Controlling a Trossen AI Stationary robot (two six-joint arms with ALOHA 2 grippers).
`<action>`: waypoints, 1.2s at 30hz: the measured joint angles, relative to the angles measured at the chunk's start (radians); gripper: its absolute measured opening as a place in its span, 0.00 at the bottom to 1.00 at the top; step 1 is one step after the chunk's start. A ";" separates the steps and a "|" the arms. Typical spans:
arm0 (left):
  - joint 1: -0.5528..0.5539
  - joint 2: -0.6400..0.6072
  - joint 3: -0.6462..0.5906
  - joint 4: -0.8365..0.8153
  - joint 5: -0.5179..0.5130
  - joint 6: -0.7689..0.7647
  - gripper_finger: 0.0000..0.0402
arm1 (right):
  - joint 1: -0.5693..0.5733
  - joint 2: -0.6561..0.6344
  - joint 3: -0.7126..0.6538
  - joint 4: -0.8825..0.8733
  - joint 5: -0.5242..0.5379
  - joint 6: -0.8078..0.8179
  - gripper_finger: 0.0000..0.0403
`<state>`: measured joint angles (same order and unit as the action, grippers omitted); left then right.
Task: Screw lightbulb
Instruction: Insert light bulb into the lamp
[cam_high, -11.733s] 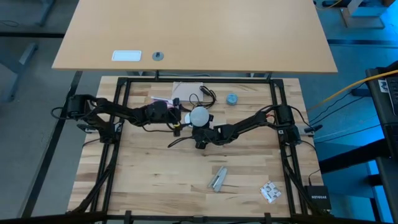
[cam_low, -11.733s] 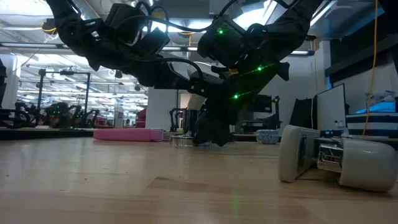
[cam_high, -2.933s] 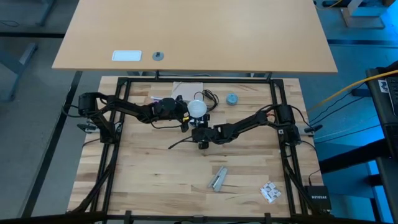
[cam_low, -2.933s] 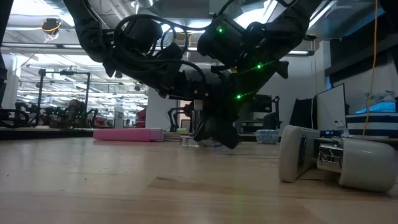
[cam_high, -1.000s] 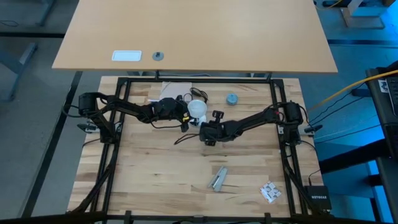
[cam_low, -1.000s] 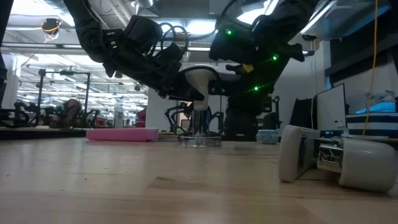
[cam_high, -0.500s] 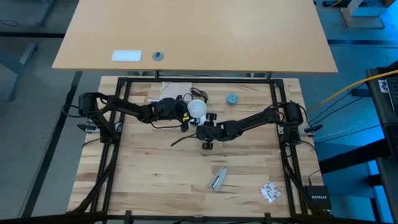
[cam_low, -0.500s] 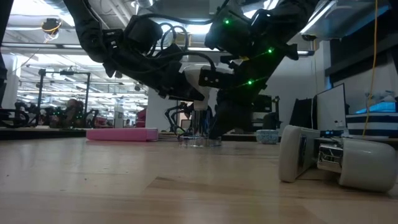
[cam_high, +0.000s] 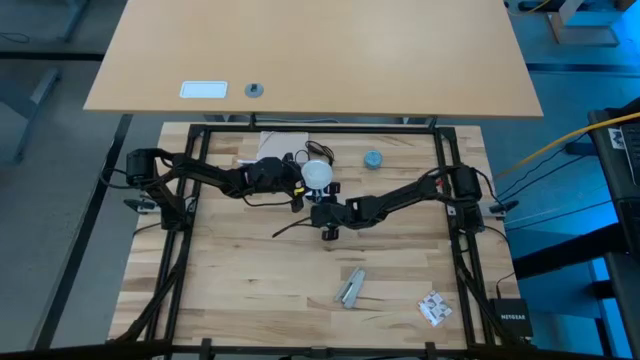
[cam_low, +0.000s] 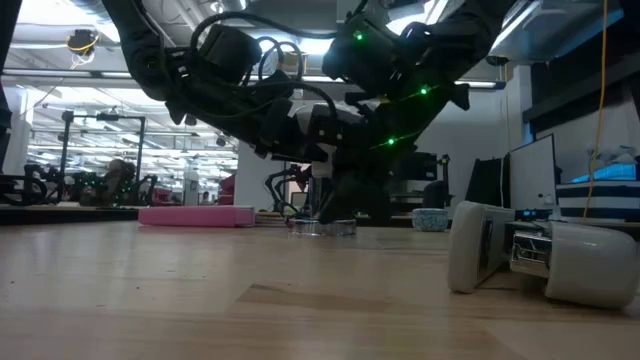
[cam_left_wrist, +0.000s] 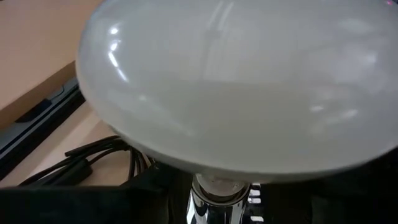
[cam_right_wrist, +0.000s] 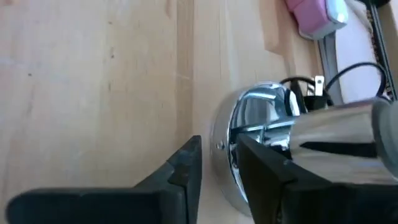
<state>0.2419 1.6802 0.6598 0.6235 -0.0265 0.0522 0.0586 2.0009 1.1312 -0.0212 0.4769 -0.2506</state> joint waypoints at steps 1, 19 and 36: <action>0.000 0.000 0.000 0.000 0.000 0.000 0.38 | 0.000 0.005 0.001 0.002 0.002 -0.001 0.24; 0.000 0.000 0.000 -0.001 0.000 0.000 0.38 | 0.003 0.054 0.006 -0.037 0.108 0.002 0.02; 0.000 0.000 0.000 -0.001 -0.005 0.000 0.38 | 0.003 0.056 0.003 -0.128 0.200 0.138 0.01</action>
<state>0.2423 1.6802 0.6601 0.6228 -0.0318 0.0525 0.0616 2.0571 1.1343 -0.1493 0.6773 -0.1124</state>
